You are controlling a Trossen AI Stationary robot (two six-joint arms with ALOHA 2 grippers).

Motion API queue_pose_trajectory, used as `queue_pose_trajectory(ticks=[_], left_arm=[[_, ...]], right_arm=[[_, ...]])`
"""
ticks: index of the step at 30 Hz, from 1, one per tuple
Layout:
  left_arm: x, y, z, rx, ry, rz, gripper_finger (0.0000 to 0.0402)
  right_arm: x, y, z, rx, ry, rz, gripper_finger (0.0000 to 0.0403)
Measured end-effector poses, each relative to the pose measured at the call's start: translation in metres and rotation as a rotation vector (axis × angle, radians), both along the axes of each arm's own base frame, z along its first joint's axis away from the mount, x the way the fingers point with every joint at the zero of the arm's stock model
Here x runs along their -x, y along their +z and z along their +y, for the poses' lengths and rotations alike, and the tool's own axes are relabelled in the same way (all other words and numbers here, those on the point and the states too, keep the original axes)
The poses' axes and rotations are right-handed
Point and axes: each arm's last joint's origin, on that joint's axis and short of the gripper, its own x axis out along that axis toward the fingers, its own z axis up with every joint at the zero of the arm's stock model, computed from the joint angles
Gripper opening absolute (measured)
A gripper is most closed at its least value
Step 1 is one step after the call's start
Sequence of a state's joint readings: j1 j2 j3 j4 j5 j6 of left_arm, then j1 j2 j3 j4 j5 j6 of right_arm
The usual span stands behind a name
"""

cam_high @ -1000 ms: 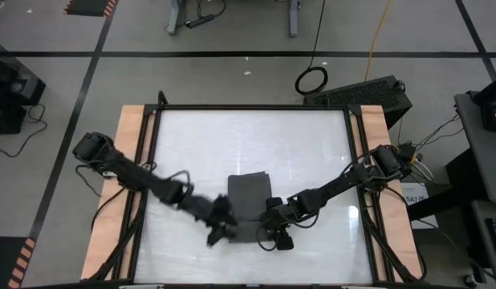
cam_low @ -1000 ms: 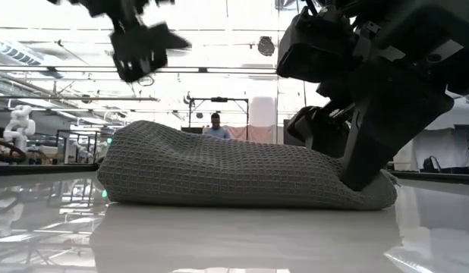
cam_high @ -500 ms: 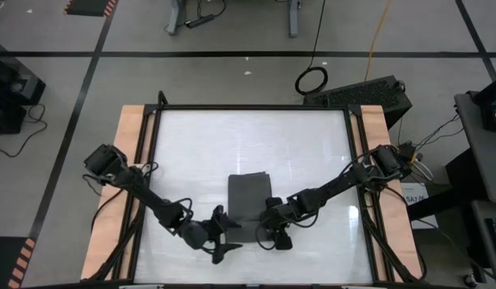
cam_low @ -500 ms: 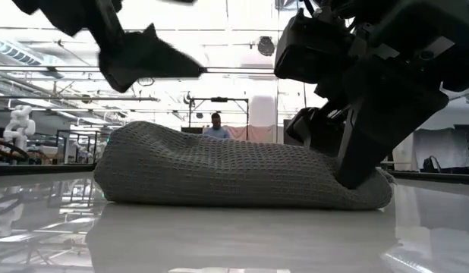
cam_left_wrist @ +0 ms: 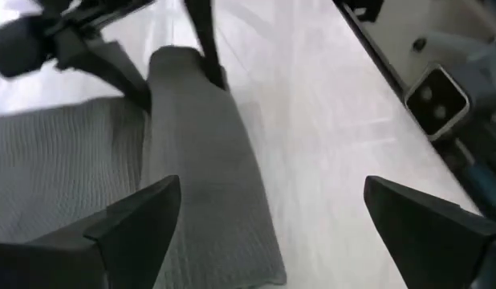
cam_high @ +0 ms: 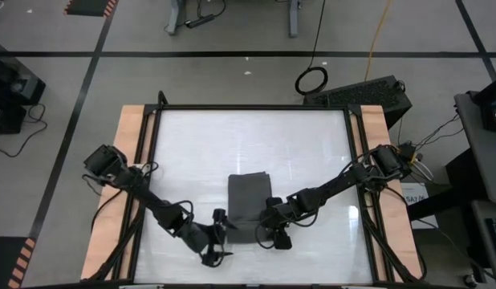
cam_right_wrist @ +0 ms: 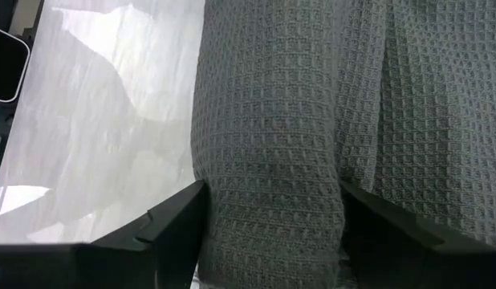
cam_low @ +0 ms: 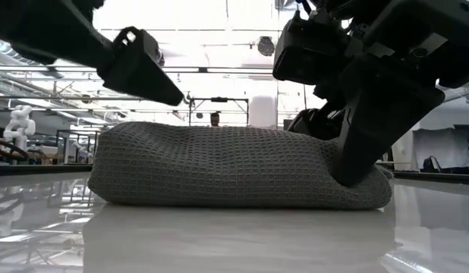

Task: Roll towel into tight, uniform cylinder
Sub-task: Roll the gray towel

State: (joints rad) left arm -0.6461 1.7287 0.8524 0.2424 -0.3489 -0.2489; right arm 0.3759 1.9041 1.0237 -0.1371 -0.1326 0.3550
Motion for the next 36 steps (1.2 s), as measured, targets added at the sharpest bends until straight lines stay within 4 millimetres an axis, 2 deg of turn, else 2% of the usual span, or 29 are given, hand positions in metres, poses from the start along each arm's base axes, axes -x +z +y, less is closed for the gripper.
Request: queue_pose_trajectory(ticks=[5,13,18,22,24,28,32,36], left_arm=[[0.001,-0.002,-0.002,-0.092,-0.012,-0.025,0.0393],[-0.004,-0.041,0.001,-0.2,-0.002,0.068,0.0392],[-0.006,-0.05,0.002,-0.158,0.048,0.098,0.0391],[-0.007,-0.051,0.004,-0.111,0.096,0.109,0.0372],[-0.008,-0.051,0.005,-0.082,0.125,0.113,0.036],[-0.011,-0.051,0.009,-0.046,0.15,0.127,0.0344],[-0.015,-0.051,0.015,-0.008,0.153,0.148,0.0341],[-0.019,-0.051,0.02,0.042,0.169,0.161,0.0341]], right_arm=[[0.0,0.0,-0.001,-0.002,-0.001,0.001,0.0258],[0.0,0.0,-0.001,-0.007,-0.007,0.004,0.0258],[0.0,0.0,-0.001,-0.011,-0.016,0.006,0.0258],[0.001,0.007,-0.002,-0.01,-0.012,-0.011,0.0258],[0.004,0.014,-0.003,0.01,-0.012,-0.021,0.0258],[0.017,0.04,-0.009,0.038,-0.03,-0.013,0.0264],[0.038,0.067,-0.012,0.053,-0.066,0.039,0.0291],[0.042,0.092,0.003,0.09,-0.022,-0.169,0.0327]])
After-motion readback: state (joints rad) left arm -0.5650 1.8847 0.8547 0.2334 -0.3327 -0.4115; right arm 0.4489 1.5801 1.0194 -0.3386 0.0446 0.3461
